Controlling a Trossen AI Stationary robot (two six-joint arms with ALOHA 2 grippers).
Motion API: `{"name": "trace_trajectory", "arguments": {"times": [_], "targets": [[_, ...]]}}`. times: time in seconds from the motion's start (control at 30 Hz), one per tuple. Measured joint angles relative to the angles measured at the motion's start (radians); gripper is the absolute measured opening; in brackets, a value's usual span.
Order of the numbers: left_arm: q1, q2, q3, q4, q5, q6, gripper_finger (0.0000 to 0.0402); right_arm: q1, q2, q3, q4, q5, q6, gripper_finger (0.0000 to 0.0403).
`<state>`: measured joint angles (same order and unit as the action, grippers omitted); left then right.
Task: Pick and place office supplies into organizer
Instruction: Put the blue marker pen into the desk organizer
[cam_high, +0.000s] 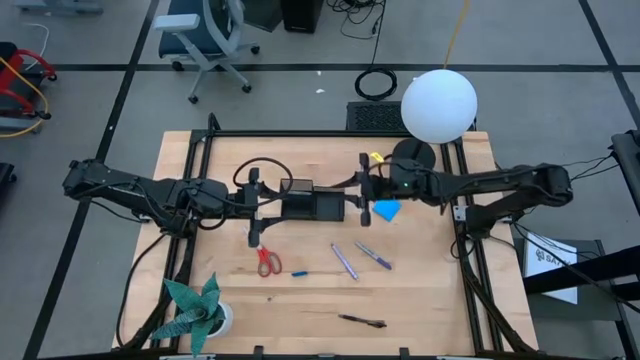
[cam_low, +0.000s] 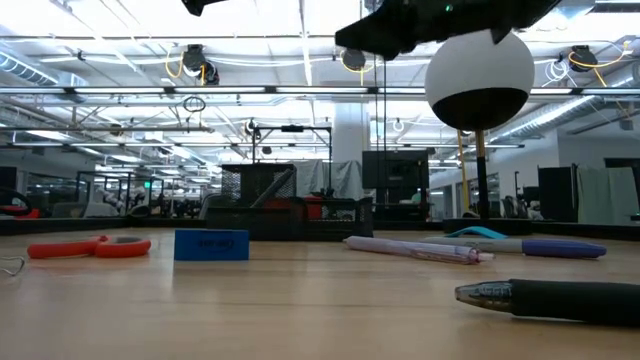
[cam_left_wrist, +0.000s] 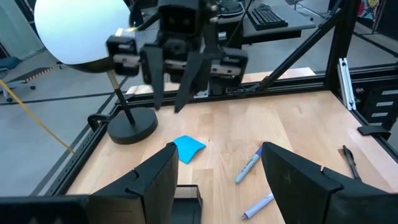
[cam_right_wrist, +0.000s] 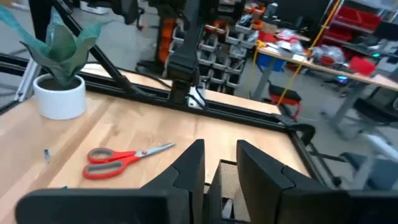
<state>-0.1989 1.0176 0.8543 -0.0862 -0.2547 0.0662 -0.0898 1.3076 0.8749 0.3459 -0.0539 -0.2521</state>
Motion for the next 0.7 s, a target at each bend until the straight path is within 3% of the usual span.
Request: {"name": "trace_trajectory", "arguments": {"times": [0.2,0.5,0.7], "targets": [[0.0,0.0,0.0,0.0,0.0,0.0,0.0239,0.079,-0.054,0.0,-0.034,0.079,0.059,0.0081],[0.0,0.0,0.0,0.0,0.0,-0.009,0.0239,0.146,-0.067,0.0,-0.136,0.077,0.069,0.0084],[0.0,0.0,0.0,0.0,0.0,-0.014,0.0239,0.179,-0.067,0.0,-0.144,0.076,0.218,0.0082]]}}
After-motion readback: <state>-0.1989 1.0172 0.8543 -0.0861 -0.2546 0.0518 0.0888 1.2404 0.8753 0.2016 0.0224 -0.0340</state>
